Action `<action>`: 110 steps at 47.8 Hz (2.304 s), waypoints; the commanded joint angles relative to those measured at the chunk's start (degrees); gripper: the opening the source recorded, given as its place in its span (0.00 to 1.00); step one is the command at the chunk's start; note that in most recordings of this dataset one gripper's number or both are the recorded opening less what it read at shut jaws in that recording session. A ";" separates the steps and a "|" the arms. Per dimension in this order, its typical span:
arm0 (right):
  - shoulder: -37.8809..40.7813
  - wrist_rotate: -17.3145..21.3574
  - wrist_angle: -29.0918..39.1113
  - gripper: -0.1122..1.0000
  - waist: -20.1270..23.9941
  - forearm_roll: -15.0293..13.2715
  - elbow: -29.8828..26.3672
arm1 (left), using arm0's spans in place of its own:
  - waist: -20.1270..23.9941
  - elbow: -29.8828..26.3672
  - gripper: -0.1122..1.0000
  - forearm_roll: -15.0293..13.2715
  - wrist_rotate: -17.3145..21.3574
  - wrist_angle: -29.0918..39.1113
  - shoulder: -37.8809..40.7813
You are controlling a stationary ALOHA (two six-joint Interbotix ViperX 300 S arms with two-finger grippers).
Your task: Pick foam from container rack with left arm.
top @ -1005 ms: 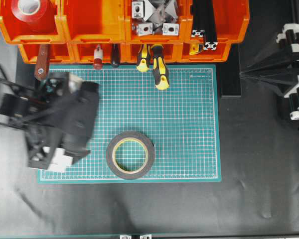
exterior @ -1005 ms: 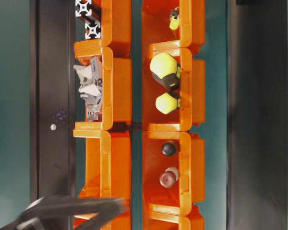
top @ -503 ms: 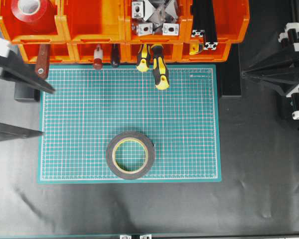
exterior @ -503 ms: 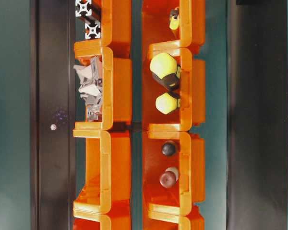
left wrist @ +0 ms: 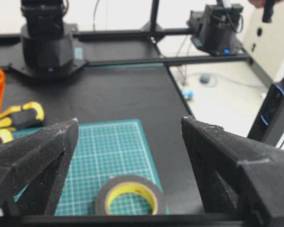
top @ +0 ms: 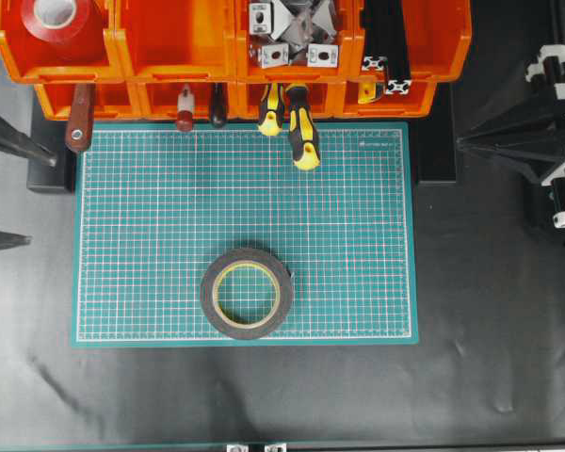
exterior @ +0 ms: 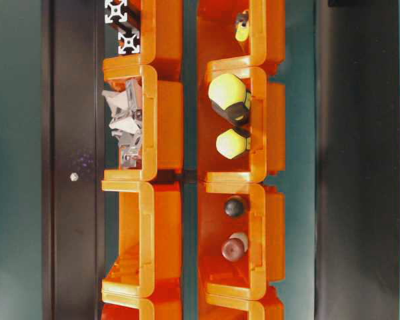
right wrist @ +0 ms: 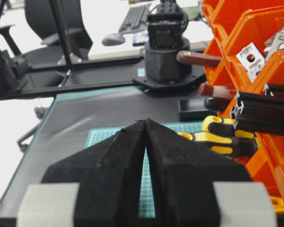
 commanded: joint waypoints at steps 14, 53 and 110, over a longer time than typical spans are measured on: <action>0.79 0.09 -0.53 0.10 0.62 0.09 -1.14 | -0.70 0.44 0.86 0.18 -0.70 -0.79 -2.37; 0.70 -0.62 -5.27 0.10 2.29 -0.26 0.09 | -1.23 0.53 0.86 0.18 -0.70 -0.18 -3.25; 2.02 -0.53 -5.98 0.10 2.37 -0.26 0.53 | -1.14 0.79 0.86 0.09 -0.88 -0.18 -3.25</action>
